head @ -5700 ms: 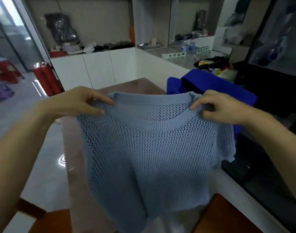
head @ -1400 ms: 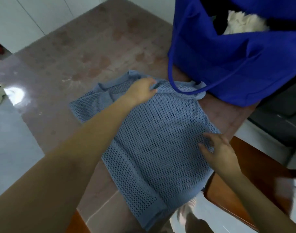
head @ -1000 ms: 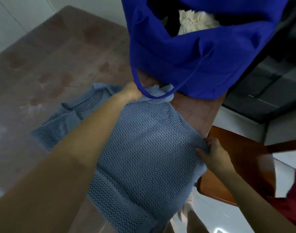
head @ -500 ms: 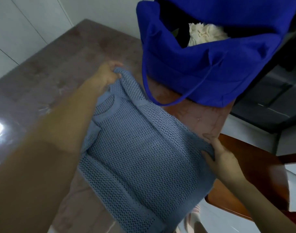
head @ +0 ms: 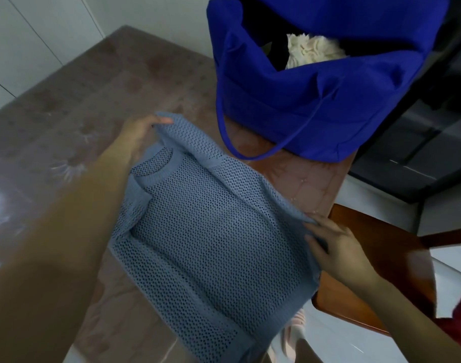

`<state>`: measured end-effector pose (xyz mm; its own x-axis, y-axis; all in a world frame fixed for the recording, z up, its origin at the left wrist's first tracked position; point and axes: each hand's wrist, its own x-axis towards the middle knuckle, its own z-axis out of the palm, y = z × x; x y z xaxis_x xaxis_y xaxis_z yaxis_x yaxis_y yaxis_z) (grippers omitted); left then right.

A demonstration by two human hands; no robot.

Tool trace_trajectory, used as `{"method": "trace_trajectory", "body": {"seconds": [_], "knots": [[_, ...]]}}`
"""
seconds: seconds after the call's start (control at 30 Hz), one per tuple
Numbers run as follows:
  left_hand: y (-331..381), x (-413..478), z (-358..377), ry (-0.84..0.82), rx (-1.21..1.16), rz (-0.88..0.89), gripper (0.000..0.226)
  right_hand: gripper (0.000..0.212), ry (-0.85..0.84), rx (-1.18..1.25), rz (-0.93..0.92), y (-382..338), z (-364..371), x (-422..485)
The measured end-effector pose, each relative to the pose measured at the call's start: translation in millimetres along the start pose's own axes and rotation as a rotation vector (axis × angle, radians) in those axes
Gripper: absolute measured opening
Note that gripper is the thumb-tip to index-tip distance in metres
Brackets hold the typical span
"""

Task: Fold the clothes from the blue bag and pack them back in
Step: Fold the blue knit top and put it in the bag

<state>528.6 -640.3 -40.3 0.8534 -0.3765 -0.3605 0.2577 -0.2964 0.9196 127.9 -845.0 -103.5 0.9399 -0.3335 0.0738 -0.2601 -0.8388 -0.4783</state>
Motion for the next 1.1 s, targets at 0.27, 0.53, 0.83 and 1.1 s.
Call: {"method": "trace_trajectory", "body": {"seconds": [0.27, 0.53, 0.83, 1.1], "knots": [[-84.1, 0.2, -63.0, -0.045, 0.960, -0.020, 0.028, 0.035, -0.360, -0.168, -0.356, -20.9, 23.6, -32.2], [-62.1, -15.0, -6.8, 0.142, 0.493, 0.014, 0.013, 0.068, -0.283, -0.212, -0.314, -25.6, 31.3, -25.4], [-62.9, -5.5, -1.4, -0.022, 0.584, -0.098, 0.027, 0.061, -0.187, -0.275, -0.312, -23.6, 43.4, -26.1], [-56.1, -15.9, -22.2, 0.060, 0.387, 0.054, 0.032, 0.033, -0.115, -0.149, -0.260, -19.8, 50.3, -26.0]]}}
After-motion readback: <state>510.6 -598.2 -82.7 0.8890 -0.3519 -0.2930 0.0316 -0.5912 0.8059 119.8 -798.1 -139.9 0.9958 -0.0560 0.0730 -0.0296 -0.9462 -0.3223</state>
